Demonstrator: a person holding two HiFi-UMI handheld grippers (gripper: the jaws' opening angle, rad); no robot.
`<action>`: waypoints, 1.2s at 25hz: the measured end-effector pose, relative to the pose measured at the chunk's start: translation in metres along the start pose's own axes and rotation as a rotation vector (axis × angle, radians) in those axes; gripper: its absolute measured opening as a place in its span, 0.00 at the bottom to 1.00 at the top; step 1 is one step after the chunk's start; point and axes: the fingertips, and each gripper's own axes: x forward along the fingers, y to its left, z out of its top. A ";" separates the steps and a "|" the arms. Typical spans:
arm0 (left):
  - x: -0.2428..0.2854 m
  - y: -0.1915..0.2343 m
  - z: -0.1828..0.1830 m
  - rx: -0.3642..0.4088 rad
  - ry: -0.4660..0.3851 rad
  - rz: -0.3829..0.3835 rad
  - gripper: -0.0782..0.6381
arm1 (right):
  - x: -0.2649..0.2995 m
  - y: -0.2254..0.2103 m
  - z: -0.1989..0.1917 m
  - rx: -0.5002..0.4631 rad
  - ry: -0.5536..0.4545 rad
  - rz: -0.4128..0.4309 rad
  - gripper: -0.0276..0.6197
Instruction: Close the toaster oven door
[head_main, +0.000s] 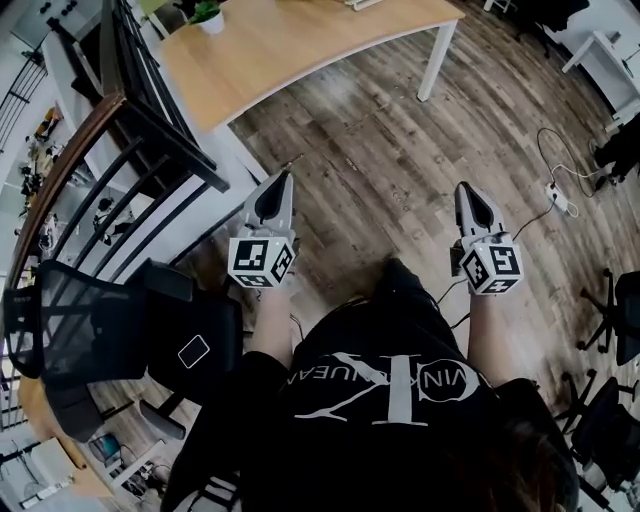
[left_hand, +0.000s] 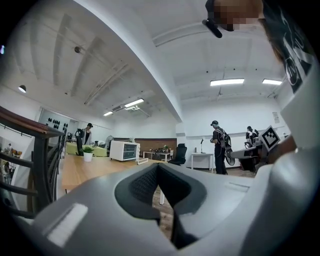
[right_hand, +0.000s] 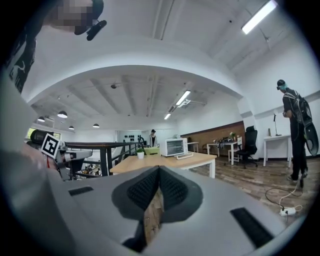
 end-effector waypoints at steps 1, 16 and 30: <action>0.004 0.001 -0.001 0.000 0.004 -0.001 0.12 | 0.003 -0.005 -0.001 0.004 0.001 -0.009 0.06; 0.131 0.032 -0.005 -0.036 0.027 0.042 0.12 | 0.123 -0.098 0.009 0.047 -0.007 0.006 0.06; 0.290 0.037 0.000 -0.061 0.003 0.090 0.12 | 0.239 -0.209 0.025 0.032 0.005 0.100 0.07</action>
